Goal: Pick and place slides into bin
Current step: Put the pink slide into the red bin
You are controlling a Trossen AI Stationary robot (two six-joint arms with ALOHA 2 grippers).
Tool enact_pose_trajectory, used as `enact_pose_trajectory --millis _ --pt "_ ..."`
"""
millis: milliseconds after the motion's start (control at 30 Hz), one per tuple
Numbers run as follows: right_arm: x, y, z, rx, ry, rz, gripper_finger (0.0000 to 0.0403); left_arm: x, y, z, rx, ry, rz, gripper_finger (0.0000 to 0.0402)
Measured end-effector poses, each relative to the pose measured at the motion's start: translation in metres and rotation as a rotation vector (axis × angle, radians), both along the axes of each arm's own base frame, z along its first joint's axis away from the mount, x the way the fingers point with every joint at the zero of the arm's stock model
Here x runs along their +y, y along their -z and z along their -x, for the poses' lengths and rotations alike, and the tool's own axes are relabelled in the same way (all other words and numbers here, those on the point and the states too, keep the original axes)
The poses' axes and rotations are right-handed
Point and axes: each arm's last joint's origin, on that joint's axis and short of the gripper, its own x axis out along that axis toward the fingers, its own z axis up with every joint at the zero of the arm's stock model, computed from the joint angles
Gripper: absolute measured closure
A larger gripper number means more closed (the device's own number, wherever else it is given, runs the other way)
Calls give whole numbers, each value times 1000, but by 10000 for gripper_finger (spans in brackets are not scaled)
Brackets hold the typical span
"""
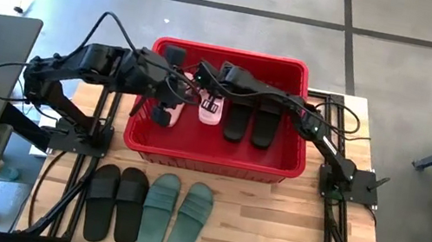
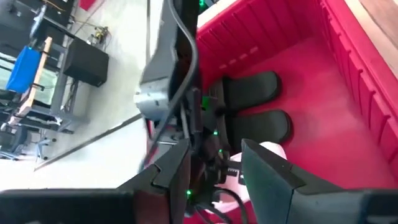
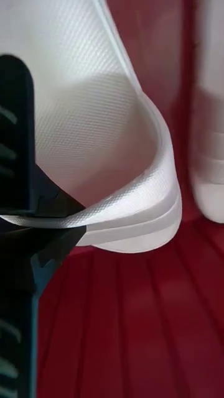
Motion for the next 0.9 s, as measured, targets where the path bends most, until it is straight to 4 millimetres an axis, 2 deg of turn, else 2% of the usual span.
enact_pose_trajectory --millis 200,700,900 --pt "-2 -2 -4 -49 -3 10 403 0 4 -2 18 1 0 273" --pt "-18 -2 3 -49 28 1 403 0 4 -2 14 -3 5 273" --pt "-18 -2 1 -91 -11 -63 403 0 4 -2 14 -3 5 273"
